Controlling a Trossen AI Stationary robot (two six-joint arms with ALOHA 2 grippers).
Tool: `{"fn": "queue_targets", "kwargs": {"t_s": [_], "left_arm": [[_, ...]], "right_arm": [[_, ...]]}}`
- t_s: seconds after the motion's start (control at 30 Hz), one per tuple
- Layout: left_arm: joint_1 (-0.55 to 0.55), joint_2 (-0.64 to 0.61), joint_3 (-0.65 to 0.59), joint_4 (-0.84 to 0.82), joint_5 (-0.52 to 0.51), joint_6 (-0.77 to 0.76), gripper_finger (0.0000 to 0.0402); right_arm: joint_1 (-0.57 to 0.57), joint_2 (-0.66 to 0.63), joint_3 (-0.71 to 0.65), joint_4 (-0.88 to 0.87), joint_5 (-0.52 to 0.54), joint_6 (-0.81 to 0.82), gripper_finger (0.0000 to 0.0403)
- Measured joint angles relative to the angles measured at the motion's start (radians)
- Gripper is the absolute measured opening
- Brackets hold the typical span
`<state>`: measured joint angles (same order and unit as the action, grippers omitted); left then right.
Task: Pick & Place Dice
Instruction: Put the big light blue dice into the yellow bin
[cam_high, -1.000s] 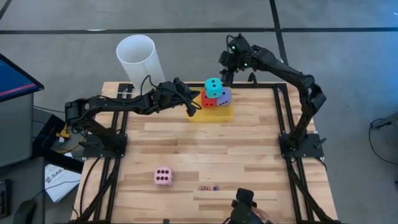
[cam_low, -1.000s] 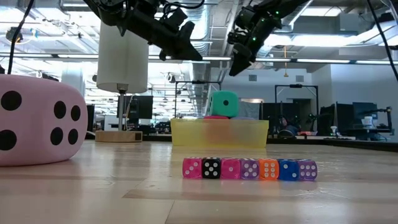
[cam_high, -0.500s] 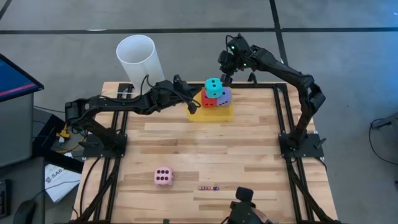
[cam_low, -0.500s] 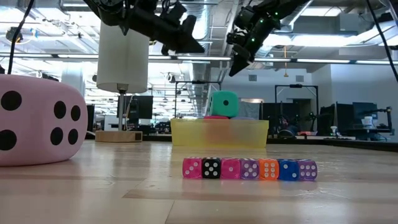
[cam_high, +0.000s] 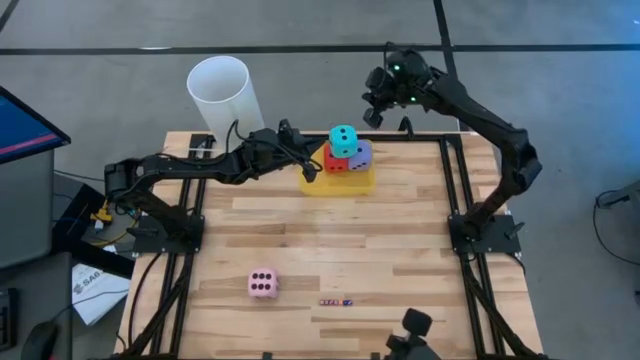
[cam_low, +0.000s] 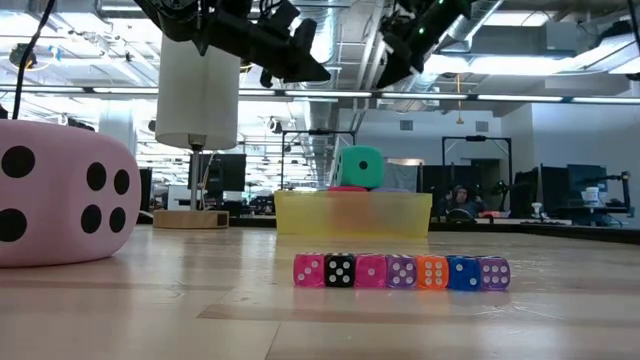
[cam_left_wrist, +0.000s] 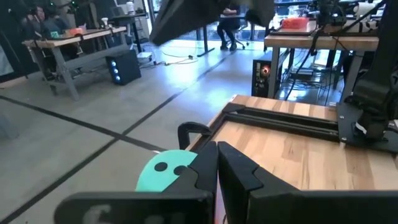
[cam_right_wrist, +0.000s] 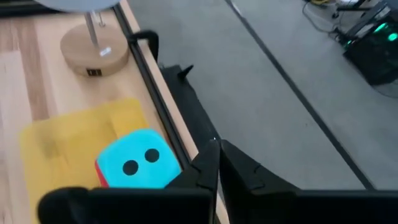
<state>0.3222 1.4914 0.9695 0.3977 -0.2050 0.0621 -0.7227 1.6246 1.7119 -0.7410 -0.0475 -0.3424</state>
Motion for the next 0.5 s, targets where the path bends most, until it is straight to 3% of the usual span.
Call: {"fn": "queue_targets", "kwargs": {"t_s": [0.5], "left_arm": [[0.006, 0.000, -0.004, -0.081, -0.005, -0.096, 0.0003]], "right_arm": [[0.044, -0.059, -0.044, 0.042, 0.001, 0.004, 0.0002]]}}
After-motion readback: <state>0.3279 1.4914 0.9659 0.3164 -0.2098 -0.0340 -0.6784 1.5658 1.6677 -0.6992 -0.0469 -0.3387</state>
